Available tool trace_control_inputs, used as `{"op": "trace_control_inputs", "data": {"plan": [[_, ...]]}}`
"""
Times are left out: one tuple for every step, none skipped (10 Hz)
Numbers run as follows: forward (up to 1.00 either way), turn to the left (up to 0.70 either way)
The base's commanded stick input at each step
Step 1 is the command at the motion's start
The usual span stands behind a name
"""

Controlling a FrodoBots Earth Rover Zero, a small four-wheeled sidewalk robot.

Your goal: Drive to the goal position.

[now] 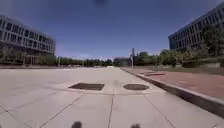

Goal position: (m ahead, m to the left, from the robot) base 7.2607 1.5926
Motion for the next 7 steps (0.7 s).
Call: {"op": "trace_control_inputs", "data": {"plan": [[0.85,0.01],[0.85,0.01],[0.85,0.01],[0.85,0.01],[0.85,0.01],[0.85,0.01],[0.85,0.01]]}}
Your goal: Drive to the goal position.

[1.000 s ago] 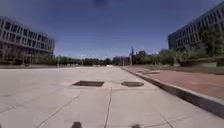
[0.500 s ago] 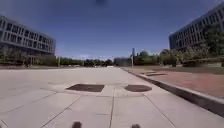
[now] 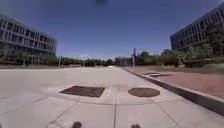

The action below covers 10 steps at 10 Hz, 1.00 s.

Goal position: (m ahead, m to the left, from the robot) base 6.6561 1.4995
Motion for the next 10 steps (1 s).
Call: {"op": "trace_control_inputs", "data": {"plan": [[0.85,0.01],[0.85,0.01],[0.85,0.01],[0.85,0.01],[0.85,0.01],[0.85,0.01],[0.85,0.01],[0.85,0.01],[0.85,0.01],[0.85,0.01]]}}
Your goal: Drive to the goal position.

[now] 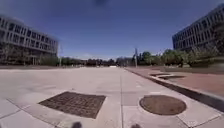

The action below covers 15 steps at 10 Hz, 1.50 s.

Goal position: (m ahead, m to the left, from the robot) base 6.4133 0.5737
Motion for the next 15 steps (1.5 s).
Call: {"op": "trace_control_inputs", "data": {"plan": [[0.85,0.01],[0.85,0.01],[0.85,0.01],[0.85,0.01],[0.85,0.01],[0.85,0.01],[0.85,0.01],[0.85,0.01],[0.85,0.01],[0.85,0.01],[0.85,0.01],[0.85,0.01],[0.85,0.01],[0.85,0.01],[0.85,0.01]]}}
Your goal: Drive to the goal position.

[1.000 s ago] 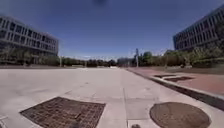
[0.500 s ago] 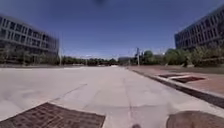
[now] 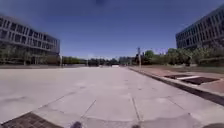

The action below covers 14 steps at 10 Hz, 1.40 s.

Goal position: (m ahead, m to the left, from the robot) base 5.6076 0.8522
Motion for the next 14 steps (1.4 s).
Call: {"op": "trace_control_inputs", "data": {"plan": [[0.85,0.01],[0.85,0.01],[0.85,0.01],[0.85,0.01],[0.85,0.01],[0.85,0.01],[0.85,0.01],[0.85,0.01],[0.85,0.01],[0.85,0.01],[0.85,0.01],[0.85,0.01],[0.85,0.01],[0.85,0.01]]}}
